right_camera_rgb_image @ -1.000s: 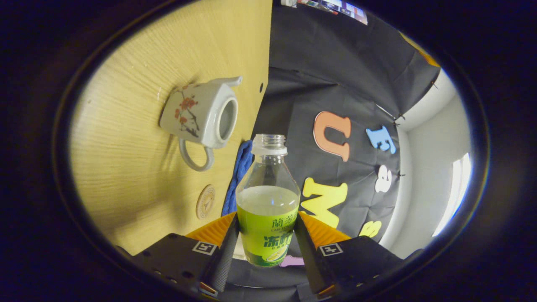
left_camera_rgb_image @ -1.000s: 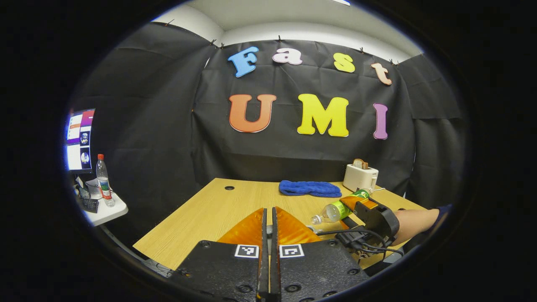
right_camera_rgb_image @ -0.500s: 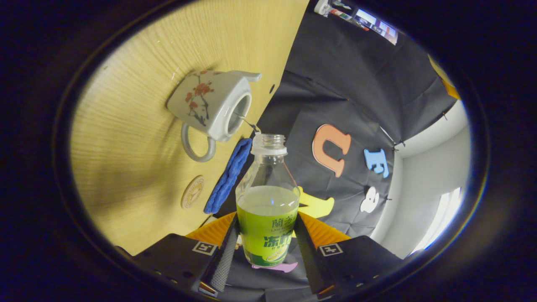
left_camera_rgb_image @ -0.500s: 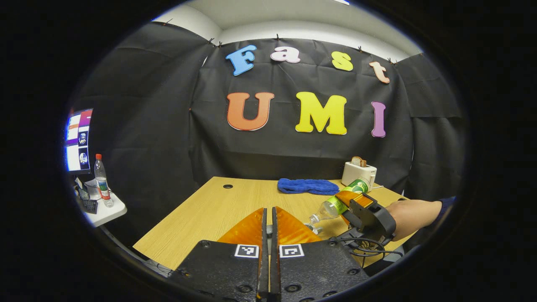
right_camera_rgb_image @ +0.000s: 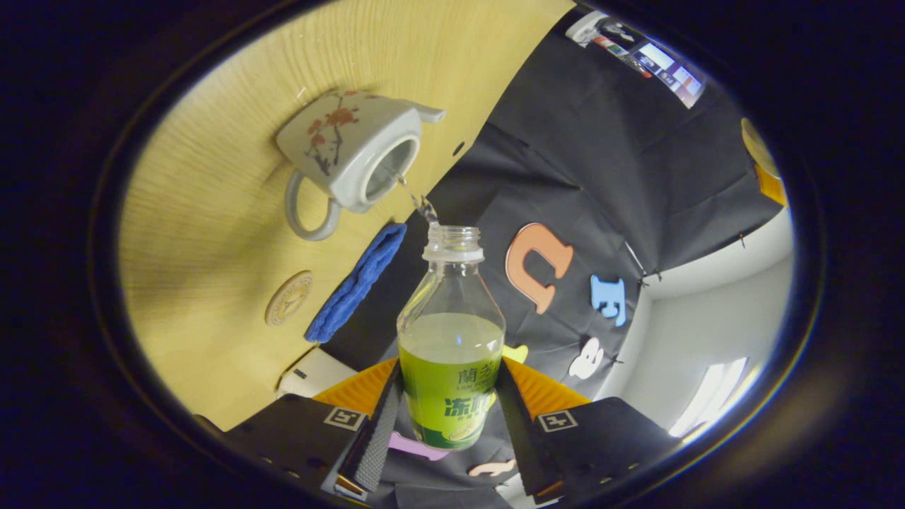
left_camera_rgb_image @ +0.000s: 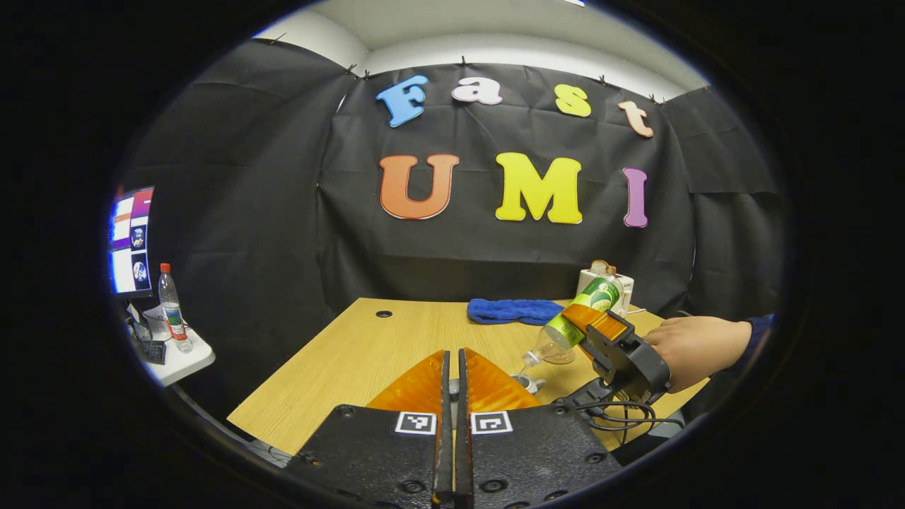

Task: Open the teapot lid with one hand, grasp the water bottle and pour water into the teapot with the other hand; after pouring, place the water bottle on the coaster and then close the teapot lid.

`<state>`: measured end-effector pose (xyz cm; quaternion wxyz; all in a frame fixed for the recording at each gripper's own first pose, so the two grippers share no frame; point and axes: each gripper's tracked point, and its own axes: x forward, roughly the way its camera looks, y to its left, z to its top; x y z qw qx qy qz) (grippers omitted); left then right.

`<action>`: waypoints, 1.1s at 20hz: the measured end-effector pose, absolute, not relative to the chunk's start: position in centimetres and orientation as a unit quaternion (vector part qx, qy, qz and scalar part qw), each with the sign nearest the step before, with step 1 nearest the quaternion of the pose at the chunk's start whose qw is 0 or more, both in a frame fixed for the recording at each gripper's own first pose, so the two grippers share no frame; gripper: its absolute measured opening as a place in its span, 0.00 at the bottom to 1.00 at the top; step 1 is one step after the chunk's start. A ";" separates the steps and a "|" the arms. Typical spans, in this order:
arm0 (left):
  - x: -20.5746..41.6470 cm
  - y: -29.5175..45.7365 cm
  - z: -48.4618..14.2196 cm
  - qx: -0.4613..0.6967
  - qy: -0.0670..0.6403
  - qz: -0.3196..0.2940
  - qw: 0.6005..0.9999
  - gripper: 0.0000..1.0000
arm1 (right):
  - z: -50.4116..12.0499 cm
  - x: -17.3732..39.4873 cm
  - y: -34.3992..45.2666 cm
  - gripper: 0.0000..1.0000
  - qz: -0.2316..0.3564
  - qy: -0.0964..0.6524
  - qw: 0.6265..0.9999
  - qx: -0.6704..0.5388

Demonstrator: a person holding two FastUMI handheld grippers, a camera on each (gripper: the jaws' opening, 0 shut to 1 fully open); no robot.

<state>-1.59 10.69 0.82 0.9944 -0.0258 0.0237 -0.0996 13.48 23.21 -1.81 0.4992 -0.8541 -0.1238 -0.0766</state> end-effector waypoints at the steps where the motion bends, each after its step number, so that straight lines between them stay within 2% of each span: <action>1: -1.6 10.6 0.8 -0.024 0.023 -0.100 0.994 0.04 | -1.5 13.4 23.4 0.73 -0.078 -0.129 0.492 -0.857; 13: -1.8 10.7 0.9 -0.021 0.024 -0.103 0.994 0.04 | 0.4 12.9 23.5 0.73 -0.091 -0.145 0.457 -0.873; 22: -1.5 10.7 0.5 -0.016 0.029 -0.105 0.994 0.04 | 0.2 13.3 23.2 0.73 -0.090 -0.137 0.447 -0.880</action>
